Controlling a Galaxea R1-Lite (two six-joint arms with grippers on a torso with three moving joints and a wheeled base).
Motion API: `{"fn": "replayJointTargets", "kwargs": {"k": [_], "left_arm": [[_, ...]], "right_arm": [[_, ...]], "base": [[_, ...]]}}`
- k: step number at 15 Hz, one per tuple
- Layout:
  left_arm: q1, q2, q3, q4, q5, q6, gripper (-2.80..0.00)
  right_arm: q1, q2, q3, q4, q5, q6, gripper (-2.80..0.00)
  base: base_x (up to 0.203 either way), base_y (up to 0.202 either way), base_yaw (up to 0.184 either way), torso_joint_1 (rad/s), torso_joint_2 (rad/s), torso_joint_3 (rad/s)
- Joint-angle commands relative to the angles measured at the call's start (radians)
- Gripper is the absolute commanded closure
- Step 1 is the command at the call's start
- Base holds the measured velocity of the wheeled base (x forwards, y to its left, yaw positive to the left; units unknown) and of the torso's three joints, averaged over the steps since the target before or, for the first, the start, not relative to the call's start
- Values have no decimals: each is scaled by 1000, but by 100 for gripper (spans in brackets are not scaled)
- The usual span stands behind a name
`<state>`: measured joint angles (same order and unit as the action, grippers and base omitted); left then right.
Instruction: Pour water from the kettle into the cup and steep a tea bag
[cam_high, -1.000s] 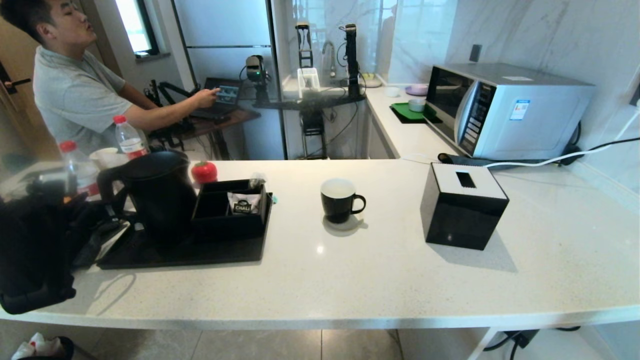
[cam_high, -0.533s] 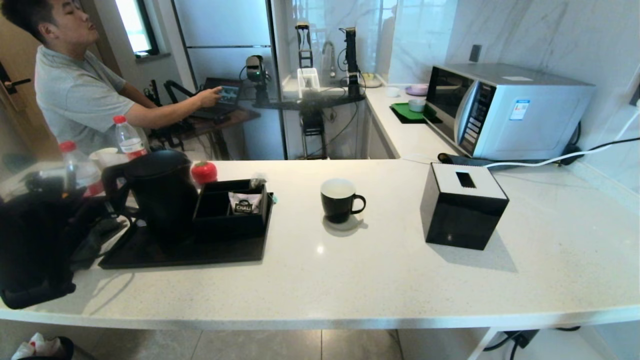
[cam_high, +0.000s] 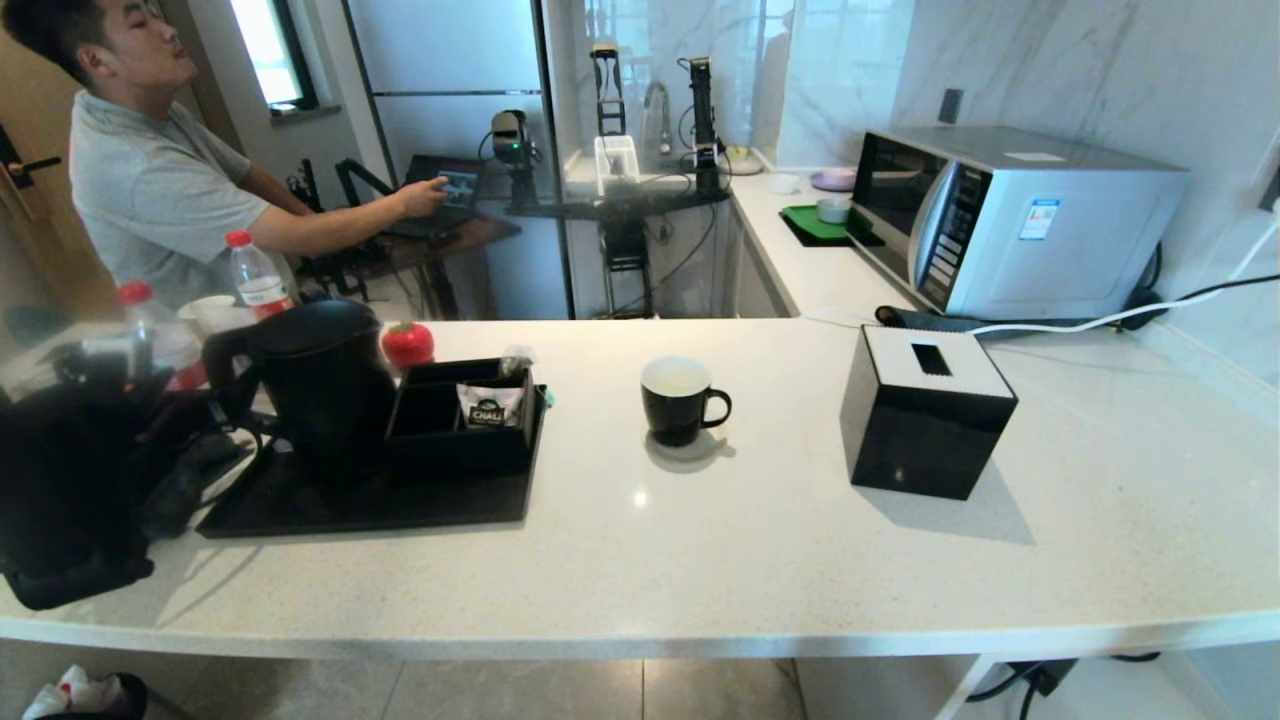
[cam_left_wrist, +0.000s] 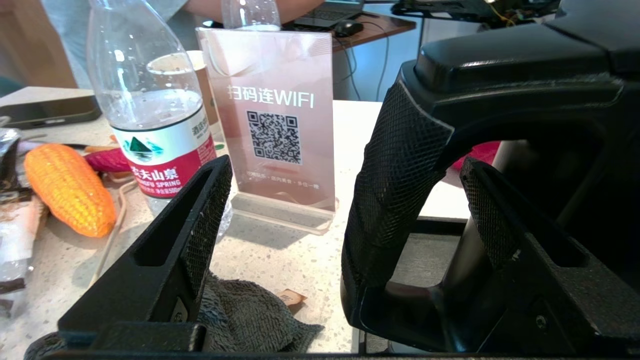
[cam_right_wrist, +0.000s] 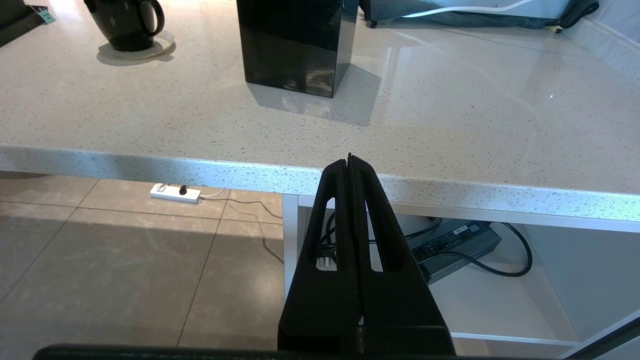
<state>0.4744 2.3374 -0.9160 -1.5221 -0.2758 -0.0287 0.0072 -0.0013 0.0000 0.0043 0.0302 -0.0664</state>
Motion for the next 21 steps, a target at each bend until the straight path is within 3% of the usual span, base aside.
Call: {"fn": "replayJointTargets", "kwargs": {"k": [1, 21], "left_arm": [[6, 12, -7, -48, -6, 0, -280], [-7, 60, -116, -48, -2, 22, -280]], "right_arm": [[0, 1, 0, 0, 0, -1, 0], [0, 1, 0, 0, 0, -1, 0]], "base": [[0, 0, 0, 0, 0, 0], [0, 0, 0, 0, 0, 0]]}}
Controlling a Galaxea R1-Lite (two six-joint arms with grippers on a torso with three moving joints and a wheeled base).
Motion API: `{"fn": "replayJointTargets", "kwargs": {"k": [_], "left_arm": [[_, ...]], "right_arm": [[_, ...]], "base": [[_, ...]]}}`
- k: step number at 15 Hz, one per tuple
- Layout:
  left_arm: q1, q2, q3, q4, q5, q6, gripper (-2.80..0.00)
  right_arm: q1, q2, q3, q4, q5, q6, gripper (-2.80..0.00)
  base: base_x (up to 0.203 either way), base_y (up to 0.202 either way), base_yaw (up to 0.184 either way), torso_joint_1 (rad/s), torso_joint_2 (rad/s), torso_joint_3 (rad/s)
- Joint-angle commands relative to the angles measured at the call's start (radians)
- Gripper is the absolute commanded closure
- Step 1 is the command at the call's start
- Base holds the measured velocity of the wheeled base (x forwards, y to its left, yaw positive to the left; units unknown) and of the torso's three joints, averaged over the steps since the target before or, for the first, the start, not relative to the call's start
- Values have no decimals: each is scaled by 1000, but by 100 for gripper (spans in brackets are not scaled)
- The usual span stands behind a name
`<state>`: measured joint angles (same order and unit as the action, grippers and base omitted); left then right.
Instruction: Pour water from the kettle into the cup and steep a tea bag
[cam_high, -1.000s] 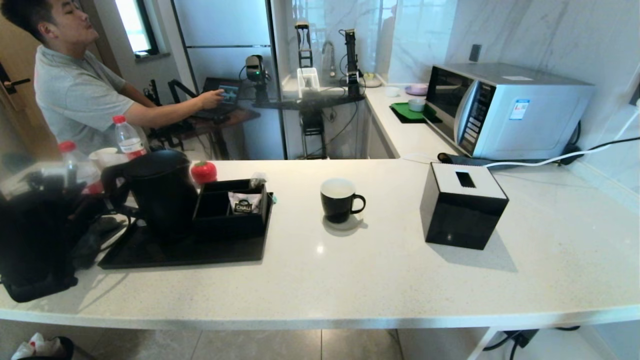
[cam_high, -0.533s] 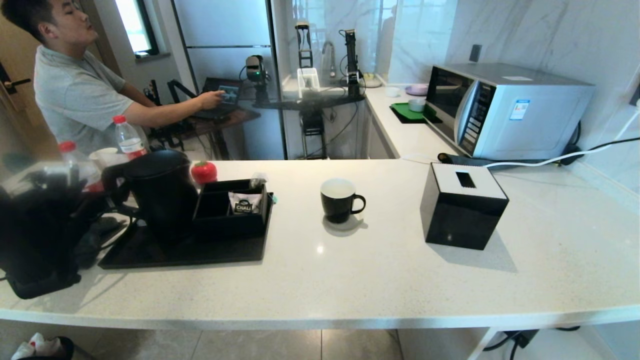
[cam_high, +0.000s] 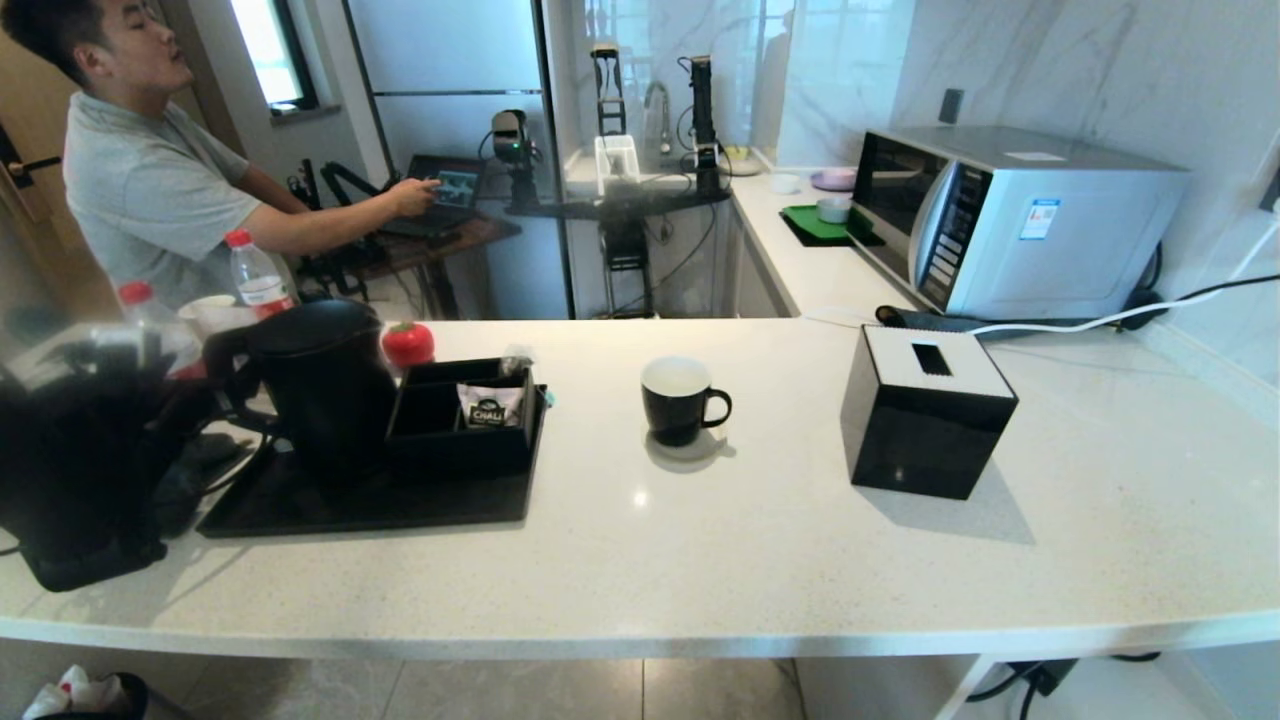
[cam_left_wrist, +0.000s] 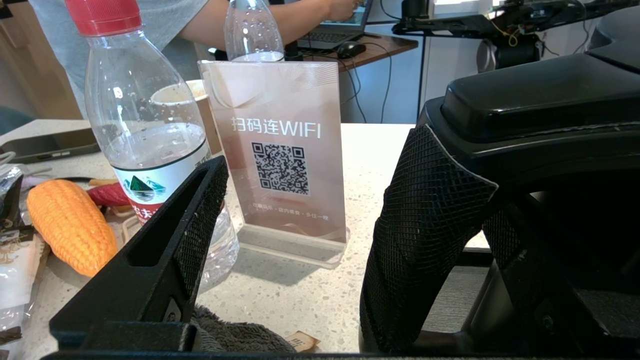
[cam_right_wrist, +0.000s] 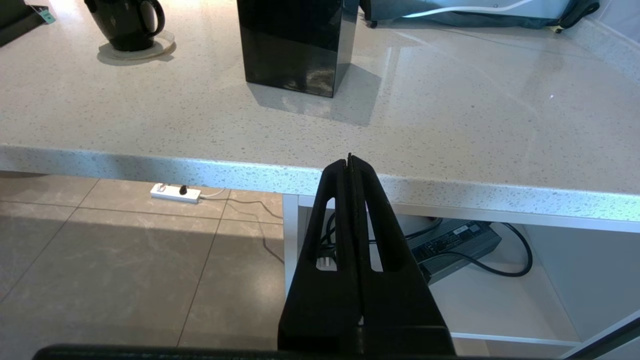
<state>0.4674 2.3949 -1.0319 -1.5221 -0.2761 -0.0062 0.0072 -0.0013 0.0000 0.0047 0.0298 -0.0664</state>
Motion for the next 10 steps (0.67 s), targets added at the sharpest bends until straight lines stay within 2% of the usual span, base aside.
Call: {"fn": "replayJointTargets", "kwargs": {"k": [1, 3, 4, 10], "left_arm": [[0, 2, 0, -48, -2, 0, -280], [0, 3, 0, -48, -2, 0, -280], [0, 3, 0, -48, 0, 0, 0], [-4, 1, -2, -48, 0, 0, 0]], "right_arm": [[0, 1, 0, 0, 1, -1, 0], [0, 1, 0, 0, 1, 0, 0], [0, 1, 0, 0, 1, -1, 0], [0, 1, 0, 0, 1, -1, 0]], "base": [[0, 0, 0, 0, 0, 0], [0, 0, 0, 0, 0, 0], [0, 0, 0, 0, 0, 0], [0, 0, 0, 0, 0, 0]]}}
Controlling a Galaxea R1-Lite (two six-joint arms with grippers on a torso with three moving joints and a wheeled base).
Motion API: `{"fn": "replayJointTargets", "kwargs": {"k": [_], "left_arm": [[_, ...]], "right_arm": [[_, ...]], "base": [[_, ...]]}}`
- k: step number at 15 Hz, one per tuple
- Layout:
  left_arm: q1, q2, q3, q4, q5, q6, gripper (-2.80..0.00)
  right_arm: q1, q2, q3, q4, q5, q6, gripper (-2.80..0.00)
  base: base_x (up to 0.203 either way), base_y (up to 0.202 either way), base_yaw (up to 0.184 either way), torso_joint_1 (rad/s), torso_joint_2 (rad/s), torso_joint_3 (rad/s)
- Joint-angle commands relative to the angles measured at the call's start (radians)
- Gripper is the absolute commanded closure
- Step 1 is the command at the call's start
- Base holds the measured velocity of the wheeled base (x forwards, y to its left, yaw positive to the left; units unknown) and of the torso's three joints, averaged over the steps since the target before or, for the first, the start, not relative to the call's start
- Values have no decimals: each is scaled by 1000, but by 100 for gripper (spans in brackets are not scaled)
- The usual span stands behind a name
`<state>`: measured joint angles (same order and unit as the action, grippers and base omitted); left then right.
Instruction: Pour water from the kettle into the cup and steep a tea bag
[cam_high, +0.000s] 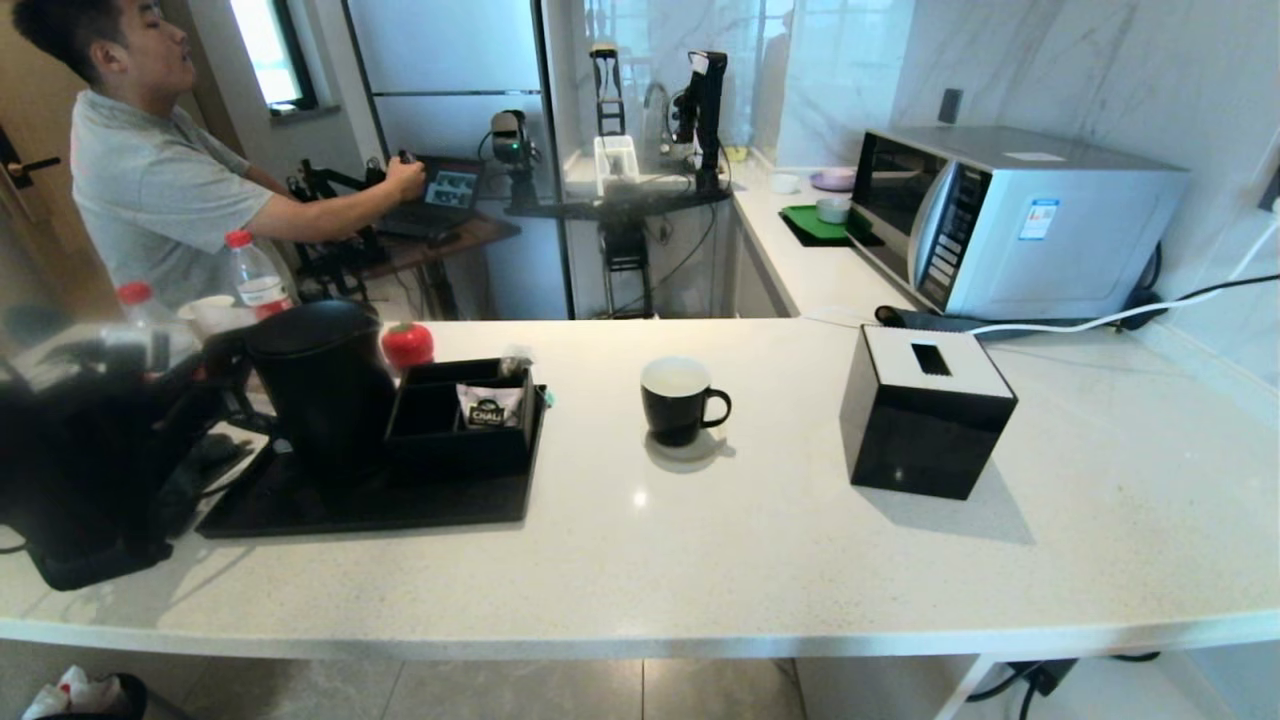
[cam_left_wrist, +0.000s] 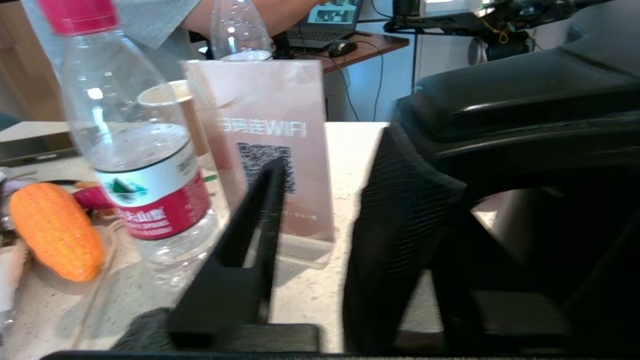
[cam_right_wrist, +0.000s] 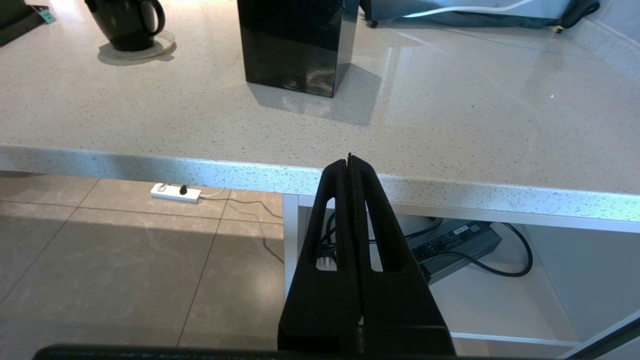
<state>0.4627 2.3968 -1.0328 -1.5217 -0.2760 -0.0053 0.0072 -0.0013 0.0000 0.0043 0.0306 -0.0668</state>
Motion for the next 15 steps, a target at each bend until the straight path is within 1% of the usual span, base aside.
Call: {"fn": "replayJointTargets", "kwargs": {"k": [1, 5, 15], "left_arm": [[-1, -1, -1, -48, 0, -1, 0], [-9, 1, -22, -48, 3, -1, 0], [-15, -45, 0, -48, 15, -8, 0]], "right_arm": [[0, 1, 0, 0, 0, -1, 0], [0, 1, 0, 0, 0, 0, 0], [0, 1, 0, 0, 0, -1, 0]], "base": [[0, 0, 0, 0, 0, 0], [0, 0, 0, 0, 0, 0], [0, 0, 0, 0, 0, 0]]}}
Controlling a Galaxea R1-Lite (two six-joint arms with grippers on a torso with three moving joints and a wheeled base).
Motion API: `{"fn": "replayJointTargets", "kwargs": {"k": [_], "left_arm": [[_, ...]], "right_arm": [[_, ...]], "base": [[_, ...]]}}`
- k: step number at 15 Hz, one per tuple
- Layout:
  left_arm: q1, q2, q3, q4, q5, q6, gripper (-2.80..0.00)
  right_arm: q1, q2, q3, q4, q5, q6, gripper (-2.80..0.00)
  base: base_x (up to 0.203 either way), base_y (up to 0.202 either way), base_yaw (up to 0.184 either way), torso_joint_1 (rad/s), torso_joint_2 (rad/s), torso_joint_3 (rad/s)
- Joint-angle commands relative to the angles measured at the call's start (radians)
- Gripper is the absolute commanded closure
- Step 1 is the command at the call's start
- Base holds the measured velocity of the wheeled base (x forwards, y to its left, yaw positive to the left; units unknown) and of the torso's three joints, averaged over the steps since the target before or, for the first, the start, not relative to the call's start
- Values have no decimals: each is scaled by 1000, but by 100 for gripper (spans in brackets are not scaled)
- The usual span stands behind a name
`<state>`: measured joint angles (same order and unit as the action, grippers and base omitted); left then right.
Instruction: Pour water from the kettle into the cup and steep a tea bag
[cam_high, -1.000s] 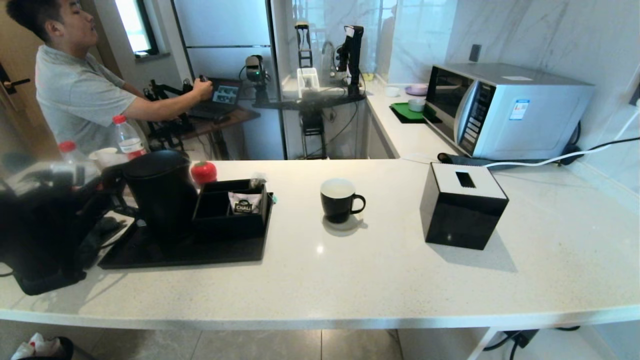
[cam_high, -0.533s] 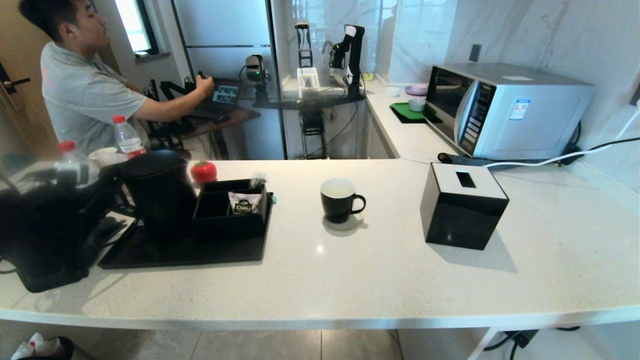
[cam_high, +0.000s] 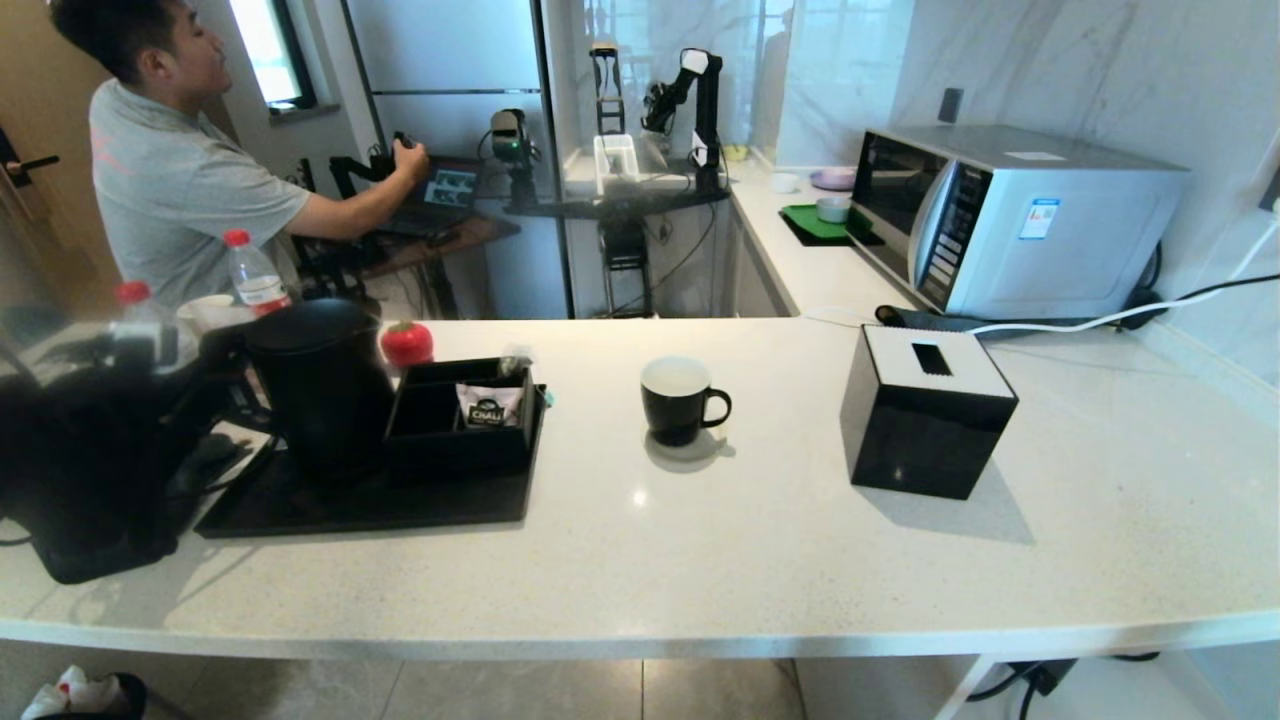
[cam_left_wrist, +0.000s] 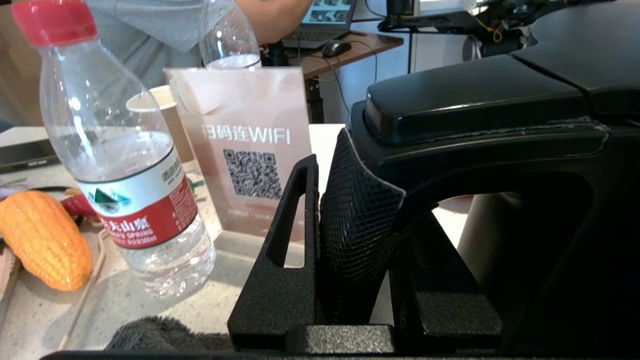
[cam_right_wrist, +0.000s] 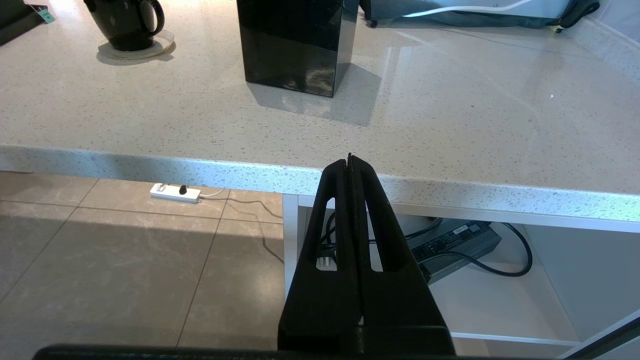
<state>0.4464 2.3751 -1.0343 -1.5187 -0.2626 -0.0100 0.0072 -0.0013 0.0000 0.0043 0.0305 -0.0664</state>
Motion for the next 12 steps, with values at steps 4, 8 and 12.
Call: {"fn": "replayJointTargets", "kwargs": {"k": [4, 8, 12], "left_arm": [[3, -65, 27, -51, 3, -10, 0], [9, -137, 111, -51, 4, -19, 0], [21, -210, 154, -51, 5, -51, 0]], "right_arm": [[0, 1, 0, 0, 0, -1, 0], [0, 1, 0, 0, 0, -1, 0], [0, 1, 0, 0, 0, -1, 0]], "base": [[0, 0, 0, 0, 0, 0], [0, 0, 0, 0, 0, 0], [0, 0, 0, 0, 0, 0]]}}
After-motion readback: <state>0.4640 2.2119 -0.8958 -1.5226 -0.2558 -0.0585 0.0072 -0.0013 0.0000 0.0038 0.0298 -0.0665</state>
